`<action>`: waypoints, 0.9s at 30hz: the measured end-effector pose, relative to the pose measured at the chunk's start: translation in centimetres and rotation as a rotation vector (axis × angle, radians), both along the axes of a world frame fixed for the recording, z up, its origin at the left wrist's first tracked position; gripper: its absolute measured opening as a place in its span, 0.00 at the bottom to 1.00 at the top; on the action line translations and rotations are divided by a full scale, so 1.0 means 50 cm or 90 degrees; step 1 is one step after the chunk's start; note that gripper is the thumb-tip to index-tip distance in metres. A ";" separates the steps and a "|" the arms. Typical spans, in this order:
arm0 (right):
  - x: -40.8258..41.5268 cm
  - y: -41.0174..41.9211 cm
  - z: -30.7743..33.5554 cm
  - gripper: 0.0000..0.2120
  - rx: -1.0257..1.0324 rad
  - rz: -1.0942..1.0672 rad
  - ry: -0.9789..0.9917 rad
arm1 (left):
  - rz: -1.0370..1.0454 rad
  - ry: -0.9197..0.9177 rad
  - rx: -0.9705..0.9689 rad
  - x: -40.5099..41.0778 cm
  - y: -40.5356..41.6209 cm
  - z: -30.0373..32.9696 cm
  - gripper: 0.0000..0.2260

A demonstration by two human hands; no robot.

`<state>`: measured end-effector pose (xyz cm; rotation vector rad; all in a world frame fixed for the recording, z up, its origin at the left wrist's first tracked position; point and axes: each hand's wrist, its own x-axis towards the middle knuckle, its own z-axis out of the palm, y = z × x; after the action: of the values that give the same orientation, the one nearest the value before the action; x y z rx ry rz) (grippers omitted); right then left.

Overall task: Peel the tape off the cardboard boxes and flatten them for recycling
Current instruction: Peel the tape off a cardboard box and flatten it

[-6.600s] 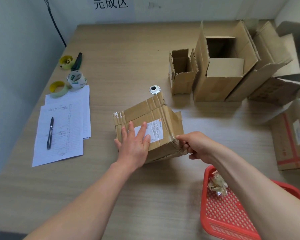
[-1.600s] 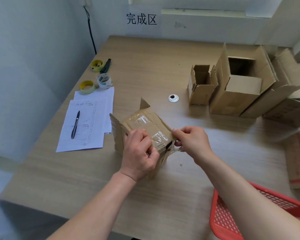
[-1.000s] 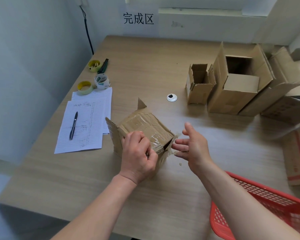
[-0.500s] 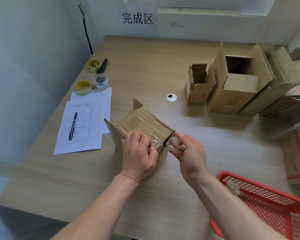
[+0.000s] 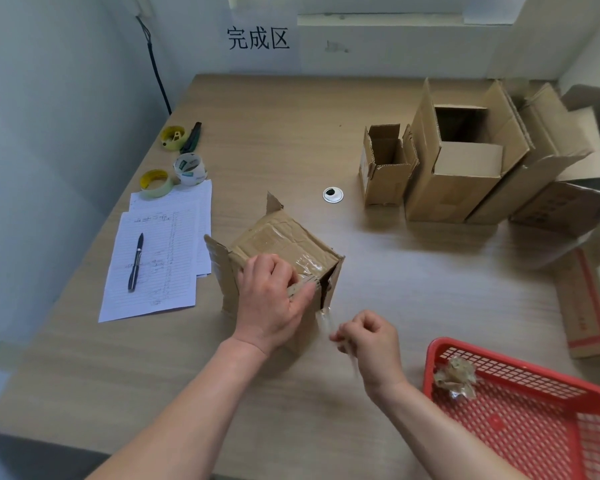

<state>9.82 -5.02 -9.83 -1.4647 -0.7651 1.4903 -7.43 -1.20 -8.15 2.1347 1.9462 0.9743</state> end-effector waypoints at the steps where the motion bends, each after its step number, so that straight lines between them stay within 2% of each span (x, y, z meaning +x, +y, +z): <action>1: 0.007 0.013 -0.006 0.12 -0.042 -0.019 0.016 | -0.006 0.015 -0.013 -0.002 0.001 0.001 0.19; 3: 0.012 0.037 -0.011 0.13 -0.103 -0.022 0.036 | -0.015 0.032 -0.032 -0.004 0.005 0.007 0.21; 5: 0.009 0.059 -0.014 0.11 -0.125 -0.007 0.014 | -0.025 0.018 -0.036 -0.002 0.011 0.017 0.18; 7: 0.004 0.077 -0.006 0.14 -0.118 0.009 -0.018 | -0.027 -0.024 -0.033 0.003 0.023 0.039 0.16; 9: -0.003 0.091 0.025 0.20 -0.057 0.024 -0.042 | 0.016 -0.103 -0.021 0.003 0.036 0.074 0.17; 11: -0.007 0.103 0.075 0.26 0.084 0.049 -0.148 | 0.113 -0.209 -0.018 -0.001 0.044 0.119 0.19; 13: -0.008 0.116 0.122 0.24 0.250 0.093 -0.275 | 0.216 -0.313 -0.040 -0.001 0.039 0.154 0.21; 15: -0.007 0.133 0.145 0.22 0.387 0.122 -0.385 | 0.300 -0.454 -0.114 0.002 0.018 0.160 0.21; 17: -0.003 0.149 0.142 0.16 0.418 0.142 -0.438 | 0.355 -0.598 -0.195 -0.008 -0.021 0.122 0.21; 19: -0.005 0.157 0.125 0.06 0.375 0.185 -0.451 | 0.394 -0.641 -0.292 -0.024 -0.070 0.069 0.21; 21: -0.013 0.159 0.107 0.03 0.376 0.212 -0.468 | 0.418 -0.545 -0.354 -0.039 -0.113 0.036 0.19; 23: -0.028 0.159 0.092 0.03 0.389 0.225 -0.481 | 0.416 -0.339 -0.317 -0.056 -0.137 0.025 0.15; 24: -0.035 0.158 0.084 0.04 0.387 0.236 -0.492 | 0.388 -0.228 -0.292 -0.065 -0.141 0.026 0.24; 26: -0.038 0.150 0.062 0.06 0.365 0.251 -0.512 | 0.229 -0.050 -0.316 -0.077 -0.135 0.028 0.45; 27: -0.036 0.146 0.051 0.06 0.362 0.252 -0.521 | 0.142 0.031 -0.350 -0.076 -0.126 0.029 0.49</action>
<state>8.02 2.30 -7.27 -1.4912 -1.8824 0.7578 -11.25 -7.52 -6.69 1.6745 2.1838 0.3401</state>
